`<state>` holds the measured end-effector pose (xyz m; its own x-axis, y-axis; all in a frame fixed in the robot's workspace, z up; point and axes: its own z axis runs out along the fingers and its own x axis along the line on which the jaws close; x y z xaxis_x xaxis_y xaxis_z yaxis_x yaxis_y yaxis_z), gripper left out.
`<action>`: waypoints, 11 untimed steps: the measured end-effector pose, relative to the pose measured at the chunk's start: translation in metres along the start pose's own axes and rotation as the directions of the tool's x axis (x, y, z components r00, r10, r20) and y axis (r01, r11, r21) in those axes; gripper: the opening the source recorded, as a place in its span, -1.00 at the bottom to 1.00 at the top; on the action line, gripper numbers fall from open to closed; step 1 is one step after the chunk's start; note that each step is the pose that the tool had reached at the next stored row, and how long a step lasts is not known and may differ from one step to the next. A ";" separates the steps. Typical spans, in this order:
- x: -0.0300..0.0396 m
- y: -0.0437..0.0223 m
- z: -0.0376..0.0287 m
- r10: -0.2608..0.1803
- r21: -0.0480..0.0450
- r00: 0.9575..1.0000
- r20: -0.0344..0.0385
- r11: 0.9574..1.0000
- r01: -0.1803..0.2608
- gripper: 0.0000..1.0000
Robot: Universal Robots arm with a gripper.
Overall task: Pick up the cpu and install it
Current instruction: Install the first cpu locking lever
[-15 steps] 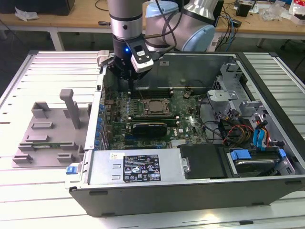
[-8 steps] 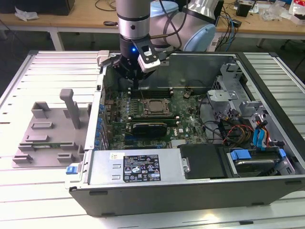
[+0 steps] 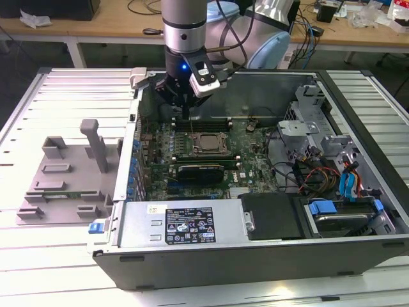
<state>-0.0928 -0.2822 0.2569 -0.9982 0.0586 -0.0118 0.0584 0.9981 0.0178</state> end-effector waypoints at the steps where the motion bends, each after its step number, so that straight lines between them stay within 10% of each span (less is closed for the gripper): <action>1: -0.0029 0.0002 0.0003 0.000 0.000 1.000 -0.001 1.000 0.000 -0.79; 11: -0.0099 0.0005 0.0084 0.000 0.000 1.000 -0.005 1.000 0.000 -0.79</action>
<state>-0.0827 -0.2822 0.2486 -0.9983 0.0586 -0.0072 0.0585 0.9981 0.0175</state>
